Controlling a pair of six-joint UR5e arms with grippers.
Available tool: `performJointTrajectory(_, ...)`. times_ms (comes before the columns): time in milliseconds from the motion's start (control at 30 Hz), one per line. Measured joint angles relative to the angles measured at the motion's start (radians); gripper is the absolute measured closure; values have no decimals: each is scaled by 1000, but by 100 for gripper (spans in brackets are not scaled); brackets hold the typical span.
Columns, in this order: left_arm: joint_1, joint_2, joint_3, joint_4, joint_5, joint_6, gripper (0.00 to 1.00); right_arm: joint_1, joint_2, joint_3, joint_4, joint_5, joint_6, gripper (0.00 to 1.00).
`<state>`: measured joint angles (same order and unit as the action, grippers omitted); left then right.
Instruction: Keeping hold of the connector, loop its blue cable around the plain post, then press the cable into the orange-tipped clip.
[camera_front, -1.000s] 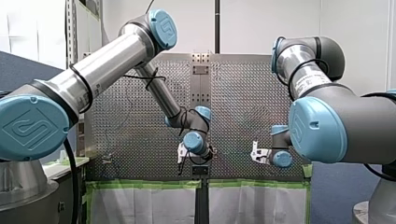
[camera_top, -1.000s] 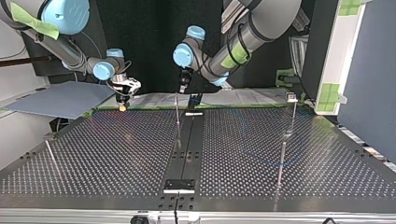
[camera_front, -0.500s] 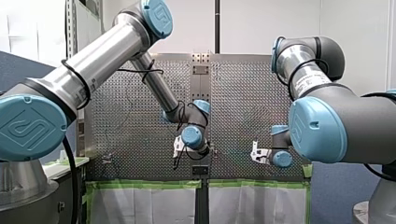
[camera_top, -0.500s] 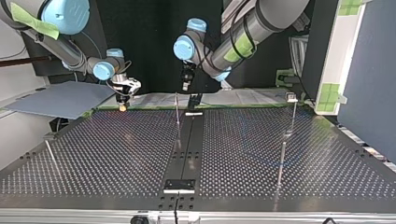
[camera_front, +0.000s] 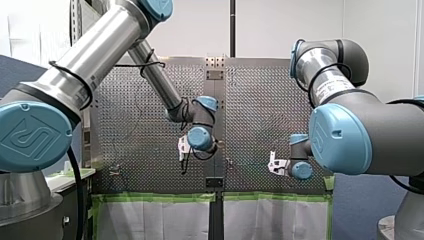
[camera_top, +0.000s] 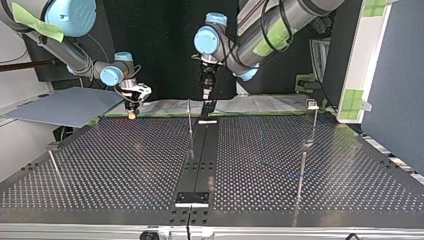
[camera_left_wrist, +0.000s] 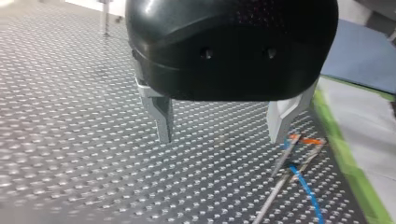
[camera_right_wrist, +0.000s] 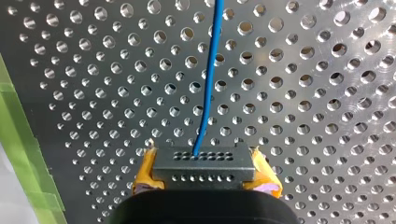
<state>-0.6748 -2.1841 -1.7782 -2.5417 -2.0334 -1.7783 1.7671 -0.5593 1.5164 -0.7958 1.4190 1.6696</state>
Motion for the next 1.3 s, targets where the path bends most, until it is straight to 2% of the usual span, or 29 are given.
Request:
performJointTrajectory(500, -18, 149, -150, 9, -3, -7, 2, 3, 0, 0, -1, -6, 9, 98)
performJointTrajectory(1300, -19, 388, -388, 37, -3, -19, 2, 6, 0, 0, 6, -6, 4, 98)
